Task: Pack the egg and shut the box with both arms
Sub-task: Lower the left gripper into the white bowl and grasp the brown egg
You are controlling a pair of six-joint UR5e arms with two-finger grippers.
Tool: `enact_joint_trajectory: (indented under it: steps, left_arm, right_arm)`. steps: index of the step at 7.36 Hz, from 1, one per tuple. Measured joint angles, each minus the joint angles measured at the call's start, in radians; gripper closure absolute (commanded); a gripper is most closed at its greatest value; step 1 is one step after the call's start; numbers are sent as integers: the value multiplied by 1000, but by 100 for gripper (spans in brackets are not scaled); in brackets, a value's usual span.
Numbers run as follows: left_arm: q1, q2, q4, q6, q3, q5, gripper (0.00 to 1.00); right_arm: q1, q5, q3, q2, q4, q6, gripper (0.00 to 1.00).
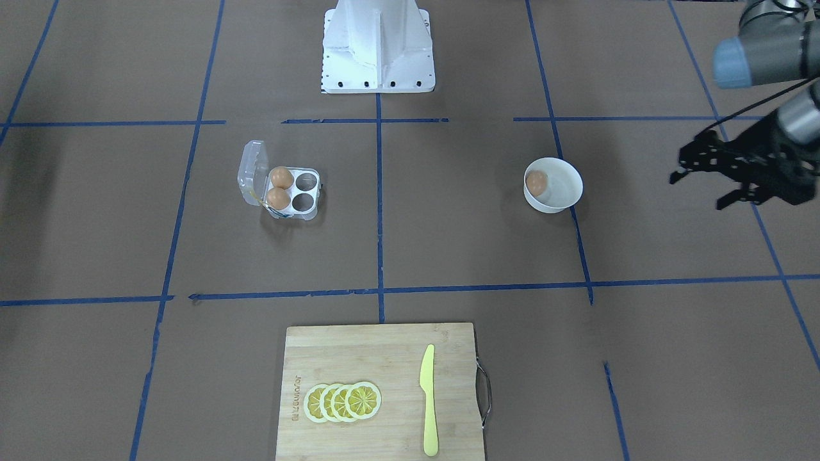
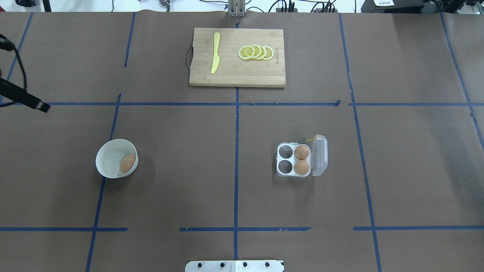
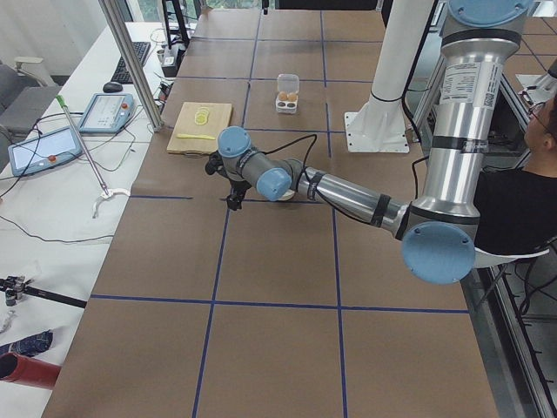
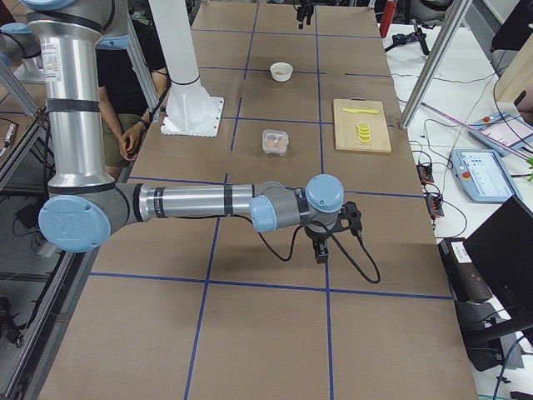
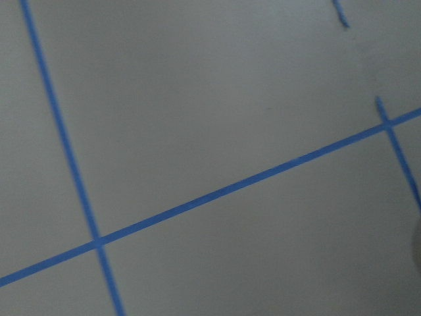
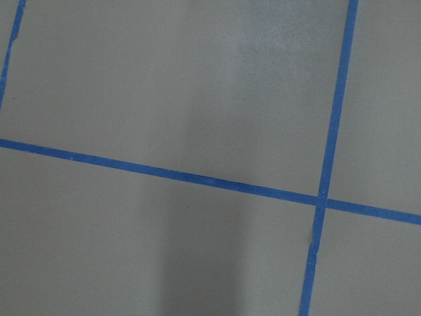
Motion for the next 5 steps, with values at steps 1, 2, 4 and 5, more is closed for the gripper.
enact_joint_trajectory:
  steps: [1,2,4,5]
  left_arm:
    - [94,-8,-84,-66,0,18,23]
    - [161,-25,-122,-125,2,38,25]
    - [246,-50,-140,-271,11,52,26]
    - [271,-60,-141,-309,24,54,26]
  right_arm:
    - [-3,2,0,0,3,1,0]
    - [-4,3,0,0,4,1,0]
    - [-5,13,0,0,4,2,0]
    - [-6,16,-1,0,4,2,0]
